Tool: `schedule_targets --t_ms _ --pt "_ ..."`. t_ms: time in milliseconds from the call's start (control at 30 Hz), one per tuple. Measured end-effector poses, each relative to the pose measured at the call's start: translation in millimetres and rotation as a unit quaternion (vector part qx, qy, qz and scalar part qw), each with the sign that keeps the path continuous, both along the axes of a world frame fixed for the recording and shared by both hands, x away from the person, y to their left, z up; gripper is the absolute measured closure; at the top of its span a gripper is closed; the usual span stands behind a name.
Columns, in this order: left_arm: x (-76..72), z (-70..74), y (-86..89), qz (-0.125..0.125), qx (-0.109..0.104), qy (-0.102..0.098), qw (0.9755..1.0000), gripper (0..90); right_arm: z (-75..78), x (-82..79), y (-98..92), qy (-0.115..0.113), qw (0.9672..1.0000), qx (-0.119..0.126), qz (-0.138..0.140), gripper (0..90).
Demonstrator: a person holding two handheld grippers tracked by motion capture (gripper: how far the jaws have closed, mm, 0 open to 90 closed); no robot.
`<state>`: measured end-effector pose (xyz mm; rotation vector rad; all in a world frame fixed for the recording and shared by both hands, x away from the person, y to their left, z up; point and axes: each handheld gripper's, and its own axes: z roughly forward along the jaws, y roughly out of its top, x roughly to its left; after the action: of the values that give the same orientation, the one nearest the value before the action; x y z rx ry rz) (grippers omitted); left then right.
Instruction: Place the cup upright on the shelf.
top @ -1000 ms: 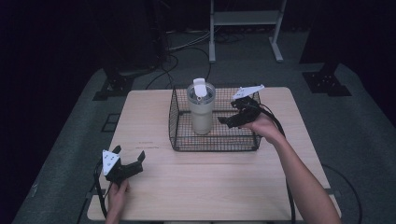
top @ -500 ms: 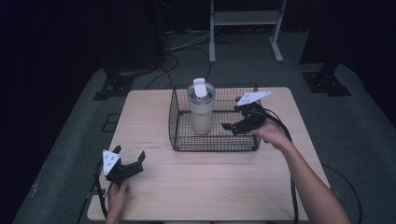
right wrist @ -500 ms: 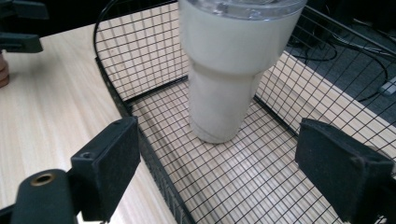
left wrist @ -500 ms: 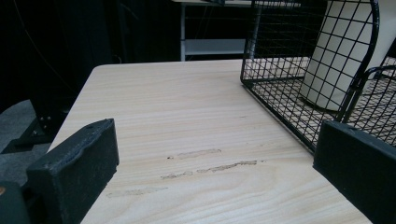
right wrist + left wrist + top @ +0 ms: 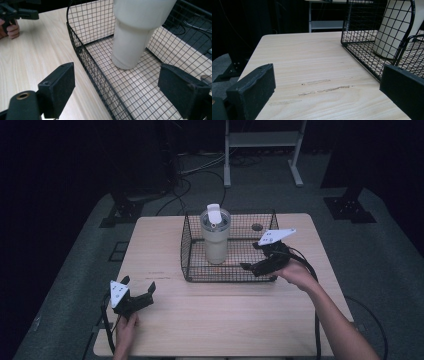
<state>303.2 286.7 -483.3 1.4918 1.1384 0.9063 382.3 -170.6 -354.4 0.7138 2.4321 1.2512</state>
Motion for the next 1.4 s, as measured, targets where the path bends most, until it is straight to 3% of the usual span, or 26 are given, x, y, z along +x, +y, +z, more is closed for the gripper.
schedule_targets --t_ms 100,733,1400 --pt "-0.2 0.1 0.0 0.0 0.0 0.0 1.0 0.0 -4.2 -4.9 -2.4 -0.002 1.0 -0.006 0.001 13.4" --pt "-0.5 0.1 0.1 -0.001 0.003 0.001 1.0 0.0 -24.3 -35.3 -21.2 0.008 0.9999 0.012 0.001 13.6" --pt "-0.7 0.2 -0.1 0.0 0.003 0.002 1.0 0.0 -50.5 -57.6 -42.0 0.023 0.9995 0.021 -0.007 13.8"
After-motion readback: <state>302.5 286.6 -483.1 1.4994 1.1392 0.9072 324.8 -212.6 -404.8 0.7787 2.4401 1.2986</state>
